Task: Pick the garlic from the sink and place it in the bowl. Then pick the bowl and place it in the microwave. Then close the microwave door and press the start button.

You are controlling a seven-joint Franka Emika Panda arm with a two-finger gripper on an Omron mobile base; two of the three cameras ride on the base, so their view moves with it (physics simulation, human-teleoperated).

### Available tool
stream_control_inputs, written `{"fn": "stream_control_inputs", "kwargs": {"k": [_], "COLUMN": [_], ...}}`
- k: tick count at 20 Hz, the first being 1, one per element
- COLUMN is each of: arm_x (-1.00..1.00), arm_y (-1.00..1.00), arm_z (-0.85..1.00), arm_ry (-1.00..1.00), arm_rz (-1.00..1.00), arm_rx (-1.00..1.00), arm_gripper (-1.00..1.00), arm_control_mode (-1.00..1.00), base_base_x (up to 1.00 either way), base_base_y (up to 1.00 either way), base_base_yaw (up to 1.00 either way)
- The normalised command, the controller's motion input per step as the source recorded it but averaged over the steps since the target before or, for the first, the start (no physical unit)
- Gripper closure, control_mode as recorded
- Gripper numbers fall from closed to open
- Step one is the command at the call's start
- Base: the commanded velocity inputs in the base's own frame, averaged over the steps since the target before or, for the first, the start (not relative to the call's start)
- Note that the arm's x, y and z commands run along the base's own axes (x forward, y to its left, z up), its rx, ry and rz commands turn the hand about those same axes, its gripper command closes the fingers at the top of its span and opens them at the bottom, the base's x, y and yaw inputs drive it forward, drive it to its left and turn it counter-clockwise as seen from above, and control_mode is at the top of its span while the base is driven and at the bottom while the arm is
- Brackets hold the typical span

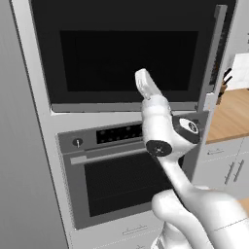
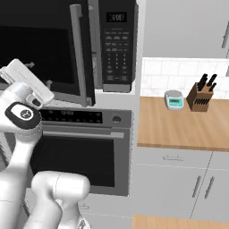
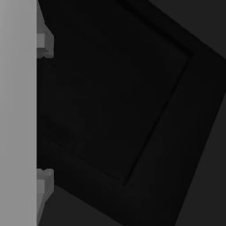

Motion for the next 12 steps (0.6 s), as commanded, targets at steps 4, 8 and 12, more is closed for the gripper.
{"fn": "stream_control_inputs", "kwargs": {"k": [4,8,12], "arm_x": [1.0,0.99,0.67], "arm_y": [0.0,0.0,0.04], "arm_z": [0.17,0.04,0.02], "arm_ry": [0.26,0.34,0.33], "arm_rz": [0.26,0.23,0.2], "arm_rx": [0.15,0.1,0.05], "arm_gripper": [-1.0,-1.0,-1.0], "arm_control_mode": [-1.0,-1.0,-1.0], "base_base_x": [0.0,0.0,0.0], "base_base_y": [0.0,0.0,0.0], "base_base_yaw": [0.0,0.0,0.0]}}
